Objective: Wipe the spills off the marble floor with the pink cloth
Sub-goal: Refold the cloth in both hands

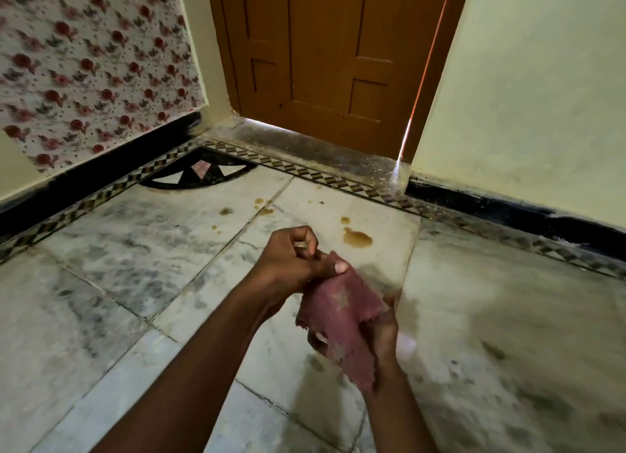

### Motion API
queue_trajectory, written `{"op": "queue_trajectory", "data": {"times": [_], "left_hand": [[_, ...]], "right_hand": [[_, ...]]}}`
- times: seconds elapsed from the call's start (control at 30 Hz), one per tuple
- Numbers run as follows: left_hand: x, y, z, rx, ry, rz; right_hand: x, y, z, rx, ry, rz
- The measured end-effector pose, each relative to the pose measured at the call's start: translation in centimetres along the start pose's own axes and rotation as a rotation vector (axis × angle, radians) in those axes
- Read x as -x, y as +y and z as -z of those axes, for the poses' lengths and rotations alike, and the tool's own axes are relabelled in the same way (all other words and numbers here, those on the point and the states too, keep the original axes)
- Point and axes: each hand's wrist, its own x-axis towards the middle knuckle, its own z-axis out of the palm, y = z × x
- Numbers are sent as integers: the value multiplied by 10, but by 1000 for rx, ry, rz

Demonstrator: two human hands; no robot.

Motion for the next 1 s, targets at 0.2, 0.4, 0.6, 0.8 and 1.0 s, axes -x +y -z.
{"op": "queue_trajectory", "data": {"times": [0.2, 0.4, 0.6, 0.8, 1.0], "left_hand": [[4, -30, 9, -51, 173, 84], [-1, -35, 3, -201, 234, -95], [-16, -41, -6, 19, 217, -60], [-15, -53, -2, -44, 175, -16], [-14, -63, -1, -109, 228, -10]], "right_hand": [[-1, 14, 19, -78, -7, 49], [-11, 0, 9, -27, -43, 147], [-14, 5, 15, -209, 8, 134], [-14, -7, 15, 26, 109, 196], [-16, -22, 12, 299, 244, 326]]}}
